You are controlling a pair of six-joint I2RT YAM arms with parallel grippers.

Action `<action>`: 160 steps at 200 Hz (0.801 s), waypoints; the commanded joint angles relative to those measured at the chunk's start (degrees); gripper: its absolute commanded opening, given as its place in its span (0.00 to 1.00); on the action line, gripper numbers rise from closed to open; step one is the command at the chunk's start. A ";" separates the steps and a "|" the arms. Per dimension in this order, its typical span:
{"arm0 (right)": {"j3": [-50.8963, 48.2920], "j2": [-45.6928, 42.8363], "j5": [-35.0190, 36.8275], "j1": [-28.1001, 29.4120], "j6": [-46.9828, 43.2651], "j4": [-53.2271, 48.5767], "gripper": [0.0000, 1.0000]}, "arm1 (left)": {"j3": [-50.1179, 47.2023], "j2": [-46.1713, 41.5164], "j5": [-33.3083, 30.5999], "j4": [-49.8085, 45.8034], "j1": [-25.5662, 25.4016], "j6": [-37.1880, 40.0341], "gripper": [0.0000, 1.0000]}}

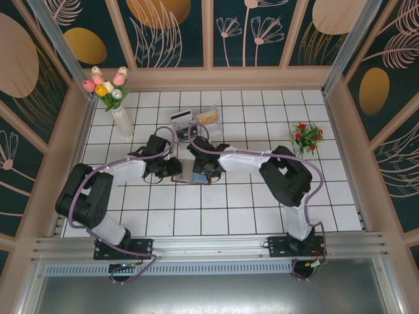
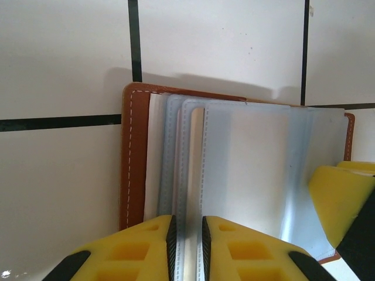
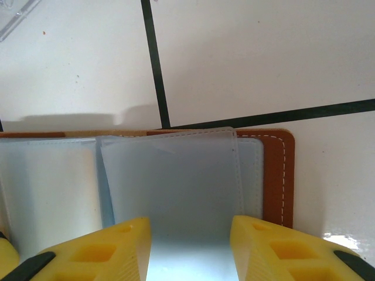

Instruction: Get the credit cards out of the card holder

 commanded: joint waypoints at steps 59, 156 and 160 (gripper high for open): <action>-2.38 0.89 -2.15 -0.53 -0.01 -0.92 0.43 | 0.91 1.07 2.84 -0.04 0.31 0.33 0.25; -2.88 -0.14 -2.53 -0.66 -0.34 -0.04 0.43 | 0.97 0.01 8.72 2.60 0.33 -0.13 0.25; -3.04 -0.20 -2.53 -0.68 -0.27 0.11 0.43 | 0.97 0.08 8.89 2.66 0.31 -0.21 0.25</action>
